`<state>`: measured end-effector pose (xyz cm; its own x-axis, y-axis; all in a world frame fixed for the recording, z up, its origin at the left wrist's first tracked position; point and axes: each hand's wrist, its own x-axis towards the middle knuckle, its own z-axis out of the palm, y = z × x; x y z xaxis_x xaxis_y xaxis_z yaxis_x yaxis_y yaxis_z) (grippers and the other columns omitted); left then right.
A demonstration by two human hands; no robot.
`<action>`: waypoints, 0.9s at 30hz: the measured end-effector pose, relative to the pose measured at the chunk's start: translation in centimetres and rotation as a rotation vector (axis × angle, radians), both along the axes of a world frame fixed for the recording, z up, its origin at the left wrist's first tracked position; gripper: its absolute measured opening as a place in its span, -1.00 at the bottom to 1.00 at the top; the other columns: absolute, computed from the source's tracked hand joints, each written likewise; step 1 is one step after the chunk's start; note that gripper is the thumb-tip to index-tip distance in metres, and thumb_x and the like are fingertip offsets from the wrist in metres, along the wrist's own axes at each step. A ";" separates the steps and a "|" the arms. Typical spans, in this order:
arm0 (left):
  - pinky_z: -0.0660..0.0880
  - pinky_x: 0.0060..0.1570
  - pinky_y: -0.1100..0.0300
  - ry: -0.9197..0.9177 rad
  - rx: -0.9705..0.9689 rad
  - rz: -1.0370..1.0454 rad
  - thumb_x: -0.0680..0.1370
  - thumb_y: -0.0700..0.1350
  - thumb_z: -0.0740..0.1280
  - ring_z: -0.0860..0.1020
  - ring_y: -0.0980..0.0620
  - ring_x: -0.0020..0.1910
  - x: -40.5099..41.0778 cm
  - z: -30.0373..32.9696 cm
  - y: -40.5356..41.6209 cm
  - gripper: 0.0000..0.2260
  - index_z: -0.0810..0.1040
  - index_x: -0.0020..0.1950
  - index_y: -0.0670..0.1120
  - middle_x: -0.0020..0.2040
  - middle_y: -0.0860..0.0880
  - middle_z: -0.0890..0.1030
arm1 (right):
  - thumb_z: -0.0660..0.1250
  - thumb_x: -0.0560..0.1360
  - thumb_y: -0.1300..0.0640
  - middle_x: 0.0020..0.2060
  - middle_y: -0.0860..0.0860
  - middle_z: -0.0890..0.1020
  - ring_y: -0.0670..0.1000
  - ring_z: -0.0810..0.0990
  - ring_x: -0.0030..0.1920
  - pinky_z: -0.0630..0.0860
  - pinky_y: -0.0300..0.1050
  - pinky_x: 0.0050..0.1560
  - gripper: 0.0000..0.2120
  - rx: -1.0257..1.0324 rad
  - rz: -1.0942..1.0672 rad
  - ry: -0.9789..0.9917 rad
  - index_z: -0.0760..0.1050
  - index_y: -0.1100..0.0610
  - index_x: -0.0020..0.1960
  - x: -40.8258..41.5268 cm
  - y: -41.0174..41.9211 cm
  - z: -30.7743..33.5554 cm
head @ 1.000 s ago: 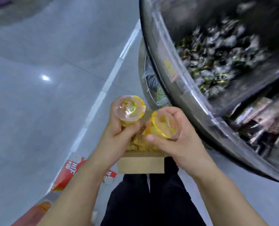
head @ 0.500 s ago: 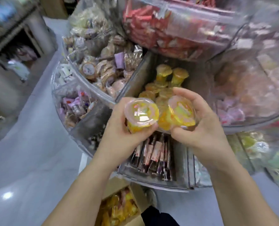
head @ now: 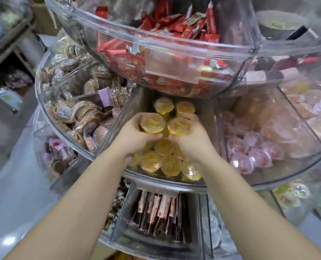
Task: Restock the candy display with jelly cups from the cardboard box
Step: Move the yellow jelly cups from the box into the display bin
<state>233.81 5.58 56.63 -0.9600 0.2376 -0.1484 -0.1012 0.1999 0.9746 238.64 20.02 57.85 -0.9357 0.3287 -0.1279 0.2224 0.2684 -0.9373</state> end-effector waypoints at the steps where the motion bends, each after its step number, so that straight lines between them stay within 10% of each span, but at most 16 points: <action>1: 0.53 -0.10 0.24 0.002 -0.015 0.008 0.28 -0.30 0.53 0.60 0.14 -0.09 -0.7 -0.2 0.3 -0.60 0.54 -0.02 0.07 -0.07 0.07 0.65 | 0.42 0.38 0.23 -0.07 -0.04 0.58 0.00 0.56 -0.07 0.50 -0.15 -0.14 -0.51 0.038 -0.003 -0.015 0.35 0.08 0.25 -0.8 0.1 -0.3; 11: 0.48 0.17 -0.01 0.044 -0.399 0.050 0.36 -0.13 0.50 0.54 -0.09 0.15 -2.6 -1.4 1.7 -0.54 0.46 0.22 -0.10 0.16 -0.10 0.59 | 0.50 0.32 0.11 -0.03 -0.03 0.54 0.00 0.56 -0.05 0.47 -0.15 -0.16 -0.50 0.061 -0.049 -0.133 0.35 0.11 0.16 -1.8 0.2 -2.5; 15: 0.47 0.19 -0.01 0.001 -0.425 0.040 0.38 -0.12 0.48 0.53 -0.07 0.17 -3.0 -1.4 1.9 -0.52 0.46 0.26 -0.08 0.17 -0.08 0.59 | 0.52 0.32 0.13 -0.12 -0.10 0.58 -0.01 0.57 -0.04 0.50 -0.09 -0.05 -0.70 0.006 -0.073 -0.132 0.42 -0.08 -0.13 -2.1 0.4 -2.3; 27: 0.46 0.20 -0.03 -0.016 -0.402 0.123 0.43 -0.19 0.42 0.53 -0.09 0.18 -3.2 -1.7 2.5 -0.60 0.47 0.26 -0.09 0.18 -0.09 0.59 | 0.48 0.36 0.09 -0.04 -0.01 0.64 0.08 0.60 0.03 0.55 0.08 0.11 -0.77 -0.066 -0.159 -0.195 0.51 -0.02 -0.03 -4.0 -0.2 -3.2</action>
